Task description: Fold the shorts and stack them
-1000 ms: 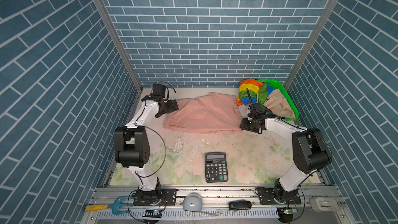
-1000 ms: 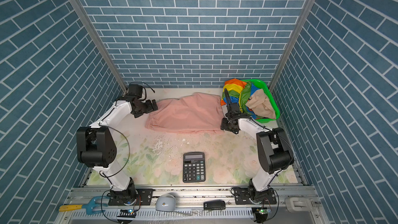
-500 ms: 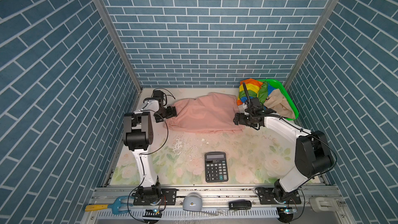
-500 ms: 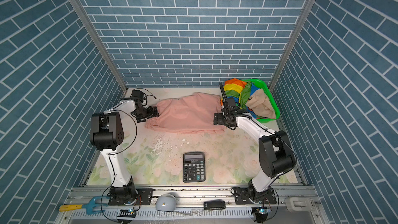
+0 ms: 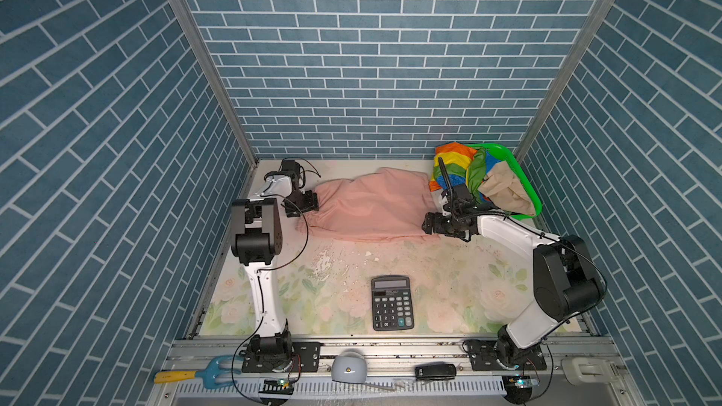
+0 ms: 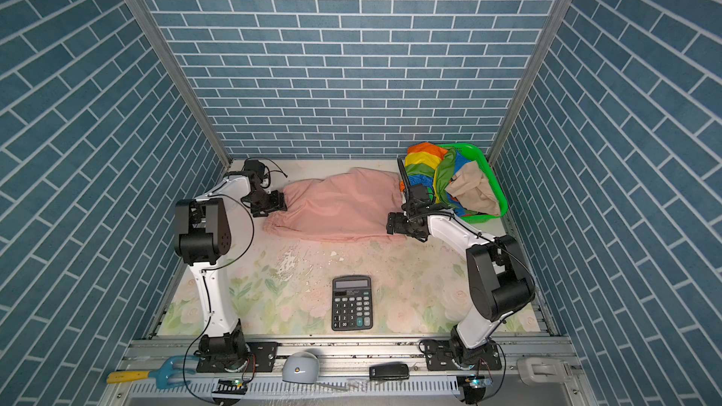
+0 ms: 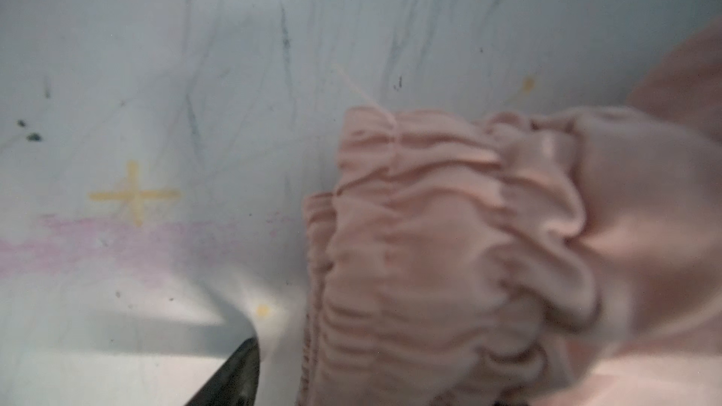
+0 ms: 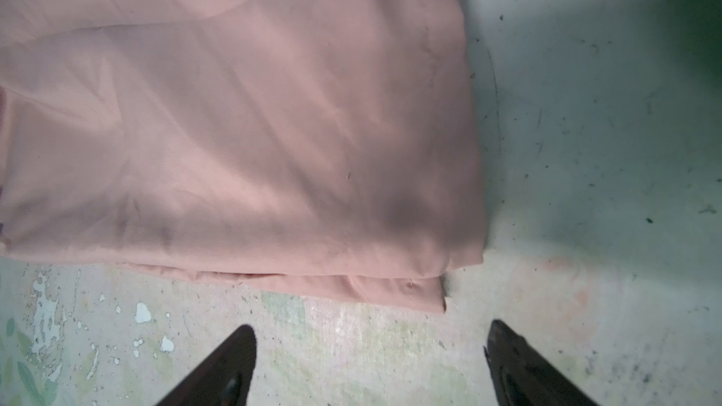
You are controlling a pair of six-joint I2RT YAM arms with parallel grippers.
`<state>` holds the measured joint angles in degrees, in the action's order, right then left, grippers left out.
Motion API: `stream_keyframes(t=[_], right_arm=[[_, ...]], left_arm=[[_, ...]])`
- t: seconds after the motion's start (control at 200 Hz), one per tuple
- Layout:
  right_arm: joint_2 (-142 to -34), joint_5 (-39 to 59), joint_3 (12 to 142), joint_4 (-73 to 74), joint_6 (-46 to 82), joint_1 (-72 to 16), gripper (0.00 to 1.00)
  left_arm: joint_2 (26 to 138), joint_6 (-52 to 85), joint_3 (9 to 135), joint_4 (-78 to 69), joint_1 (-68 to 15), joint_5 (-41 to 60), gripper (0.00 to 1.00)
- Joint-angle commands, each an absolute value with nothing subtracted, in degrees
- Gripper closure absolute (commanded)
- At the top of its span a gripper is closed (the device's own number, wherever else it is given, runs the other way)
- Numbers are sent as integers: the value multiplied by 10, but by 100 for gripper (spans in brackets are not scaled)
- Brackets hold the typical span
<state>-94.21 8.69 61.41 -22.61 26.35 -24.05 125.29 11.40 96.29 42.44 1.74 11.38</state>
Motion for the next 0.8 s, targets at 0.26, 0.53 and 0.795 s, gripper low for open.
stream_keyframes(t=[0.26, 0.53, 0.795], right_arm=[[-926, 98, 591, -199, 292, -236, 8], [-916, 92, 582, -202, 290, -232, 8], [-928, 152, 634, -139, 347, -244, 8]], left_arm=[[1285, 60, 987, 518, -16, 31, 97], [1265, 49, 1025, 581, -41, -35, 100], [1212, 81, 1079, 616, -47, -15, 100]])
